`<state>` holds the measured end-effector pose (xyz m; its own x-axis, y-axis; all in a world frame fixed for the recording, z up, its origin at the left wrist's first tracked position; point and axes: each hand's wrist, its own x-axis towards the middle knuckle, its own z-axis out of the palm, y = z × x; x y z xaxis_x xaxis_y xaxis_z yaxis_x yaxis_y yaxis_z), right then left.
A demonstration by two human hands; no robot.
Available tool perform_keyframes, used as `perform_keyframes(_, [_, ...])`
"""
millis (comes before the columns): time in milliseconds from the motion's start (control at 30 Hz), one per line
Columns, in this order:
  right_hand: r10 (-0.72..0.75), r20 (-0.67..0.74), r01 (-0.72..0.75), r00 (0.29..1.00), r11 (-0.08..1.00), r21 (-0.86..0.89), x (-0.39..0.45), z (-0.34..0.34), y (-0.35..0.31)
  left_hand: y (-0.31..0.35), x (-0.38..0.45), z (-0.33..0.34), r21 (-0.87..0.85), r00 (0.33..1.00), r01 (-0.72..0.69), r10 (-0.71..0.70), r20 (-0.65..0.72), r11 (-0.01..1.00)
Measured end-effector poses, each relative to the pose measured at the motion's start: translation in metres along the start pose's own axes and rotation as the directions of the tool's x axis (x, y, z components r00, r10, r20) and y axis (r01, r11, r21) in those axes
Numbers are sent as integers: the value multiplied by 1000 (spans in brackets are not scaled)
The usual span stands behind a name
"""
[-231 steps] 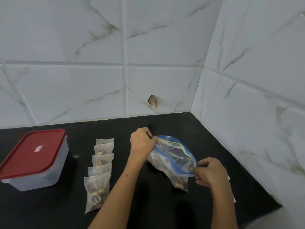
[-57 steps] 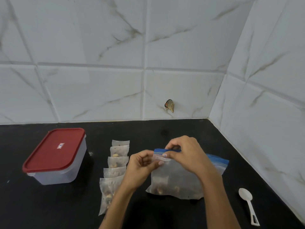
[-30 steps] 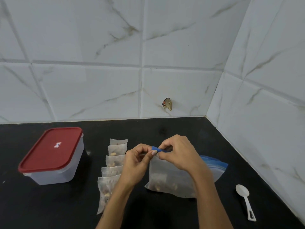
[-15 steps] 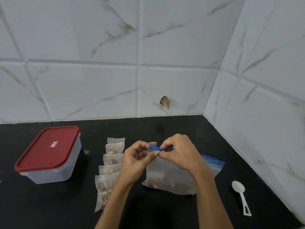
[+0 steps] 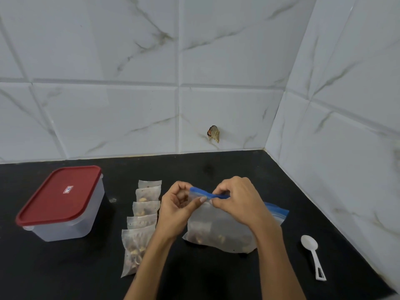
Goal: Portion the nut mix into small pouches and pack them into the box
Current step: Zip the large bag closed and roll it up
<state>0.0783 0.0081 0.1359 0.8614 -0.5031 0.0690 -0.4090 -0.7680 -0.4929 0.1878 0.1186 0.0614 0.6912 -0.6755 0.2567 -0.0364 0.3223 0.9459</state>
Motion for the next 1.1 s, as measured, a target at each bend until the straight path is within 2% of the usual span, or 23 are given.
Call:
perform_keyframes(167, [-10,6,10,1000,1000,-24,1,-1,3,0,0,2,-45,1000,9,-9,-8,999])
perform_keyframes(367, [17,-24,-17,1000,1000,20,-4,-4,8,0,2,2,0,1000,-1,1,14,1000])
perform_keyframes(467, [60,-9,-60,998,998,14,-4,-7,13,1,3,-1,4,1000,3,-3,12,1000])
perform_keyframes(567, [123,18,-122,992,992,-35,-8,-15,24,0,6,-7,-3,999,21,-21,-48,1000])
perform_keyframes(733, [216,-3,-215,976,971,109,-25,-32,59,3,10,-15,4,998,19,-19,-67,1000])
perform_keyframes(900, [264,1,-258,965,943,210,-34,-36,80,4,12,-21,46,1000,25,-25,7,999])
perform_keyframes(1100, [263,-125,-223,957,937,269,-31,-26,83,-13,12,-17,250,995,67,-82,50,966])
